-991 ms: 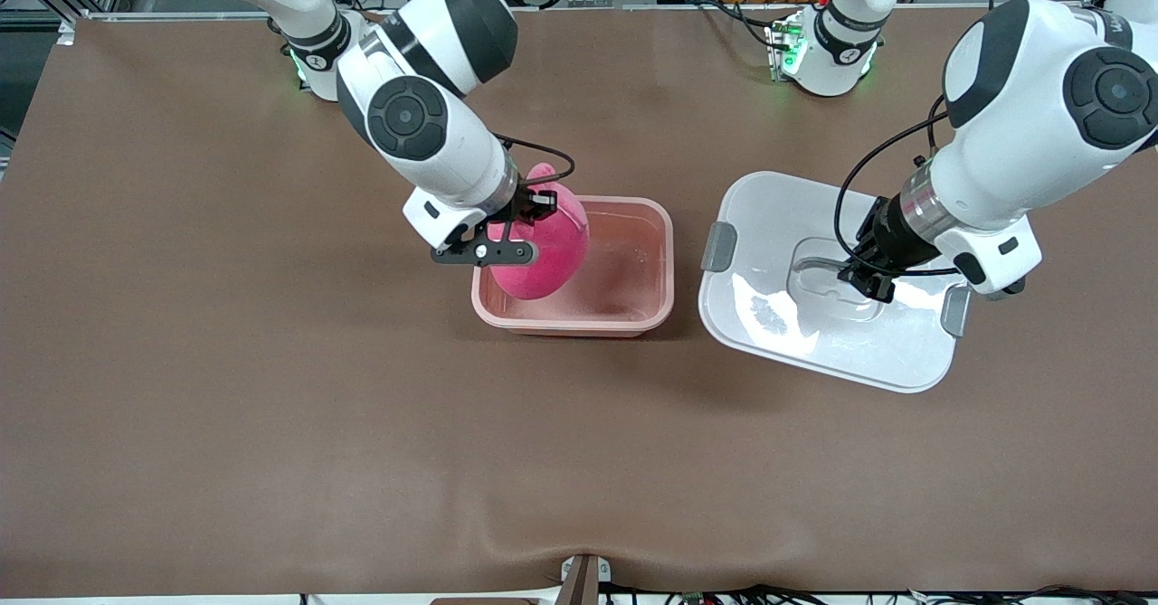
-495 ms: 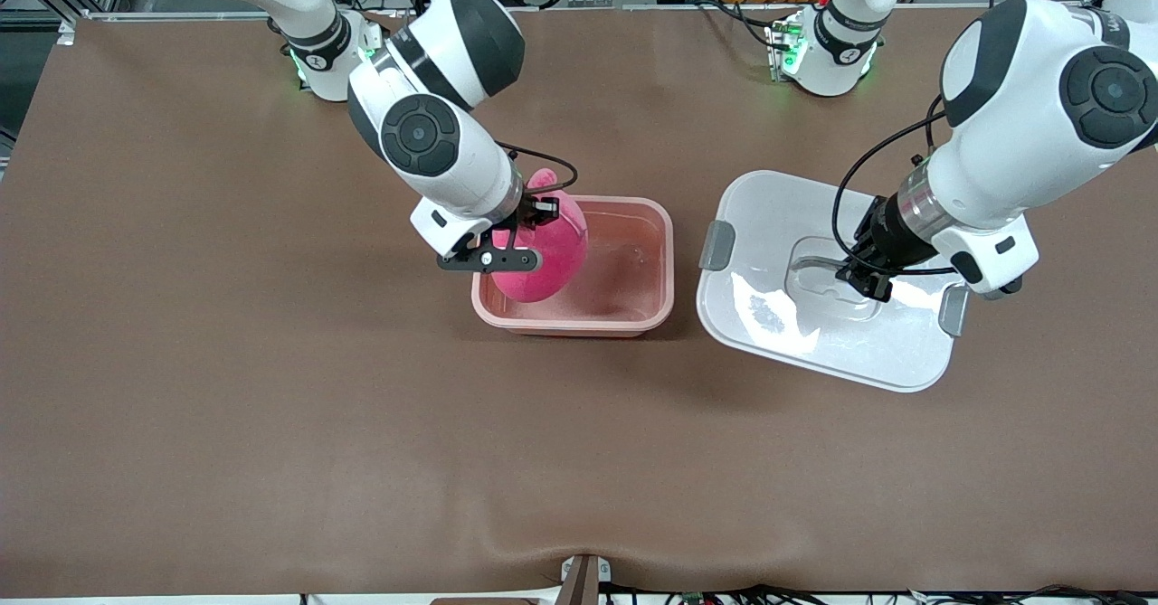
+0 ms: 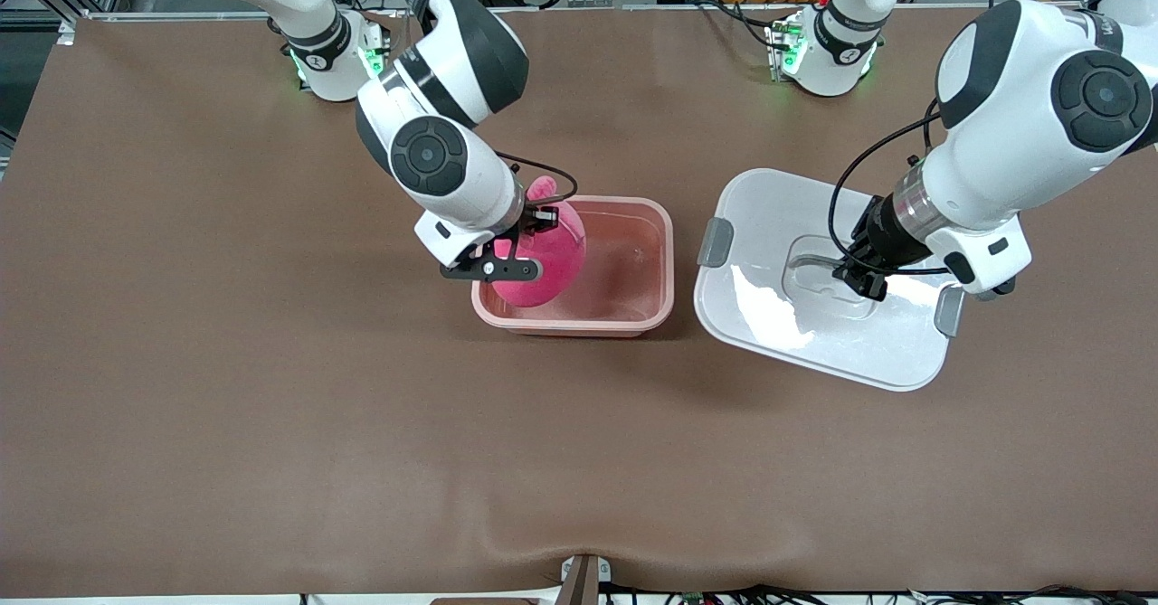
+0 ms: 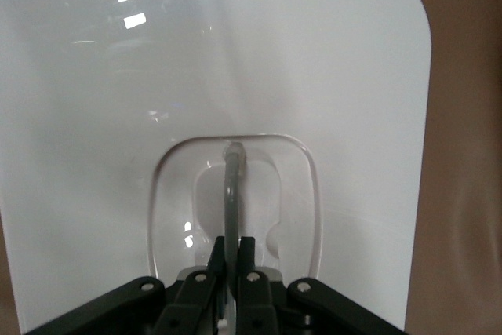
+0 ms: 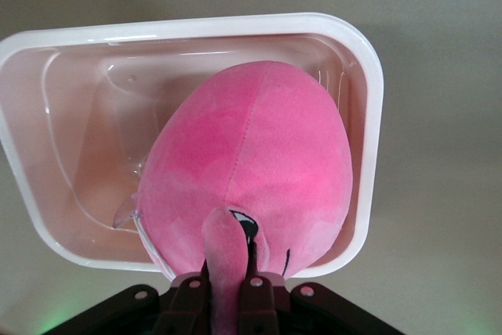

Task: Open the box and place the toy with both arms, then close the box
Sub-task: 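Lower the pink toy into the pink box base with the right gripper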

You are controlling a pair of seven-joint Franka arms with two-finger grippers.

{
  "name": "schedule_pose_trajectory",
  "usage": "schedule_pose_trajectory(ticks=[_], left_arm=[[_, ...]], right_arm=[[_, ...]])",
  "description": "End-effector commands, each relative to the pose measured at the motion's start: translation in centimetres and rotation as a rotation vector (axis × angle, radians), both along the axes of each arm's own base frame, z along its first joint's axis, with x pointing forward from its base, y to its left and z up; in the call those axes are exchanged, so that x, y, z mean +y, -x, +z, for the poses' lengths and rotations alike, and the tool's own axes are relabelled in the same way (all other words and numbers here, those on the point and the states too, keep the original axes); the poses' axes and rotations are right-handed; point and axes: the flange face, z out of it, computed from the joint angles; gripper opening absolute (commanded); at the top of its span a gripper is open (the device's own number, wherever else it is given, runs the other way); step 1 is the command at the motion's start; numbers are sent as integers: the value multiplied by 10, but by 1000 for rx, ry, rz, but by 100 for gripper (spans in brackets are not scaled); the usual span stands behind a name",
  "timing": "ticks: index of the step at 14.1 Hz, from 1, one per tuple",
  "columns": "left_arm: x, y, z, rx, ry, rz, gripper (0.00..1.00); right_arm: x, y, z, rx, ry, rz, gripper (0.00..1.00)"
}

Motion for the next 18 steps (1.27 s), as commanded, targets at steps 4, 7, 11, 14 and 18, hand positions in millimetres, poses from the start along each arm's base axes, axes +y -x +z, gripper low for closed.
schedule_pose_trajectory(ticks=[4, 7, 11, 14, 18], left_arm=[[2, 16, 12, -1, 17, -24, 0], [0, 19, 3, 16, 15, -50, 0], [1, 20, -2, 26, 12, -49, 0], [3, 20, 0, 23, 13, -48, 0], [2, 20, 1, 26, 31, -45, 0]], right_arm=[[3, -14, -48, 38, 12, 17, 0], [7, -17, -72, 42, 18, 14, 0], [22, -15, -96, 13, 15, 31, 0], [44, -5, -110, -9, 2, 44, 0], [84, 14, -121, -79, -42, 41, 0]])
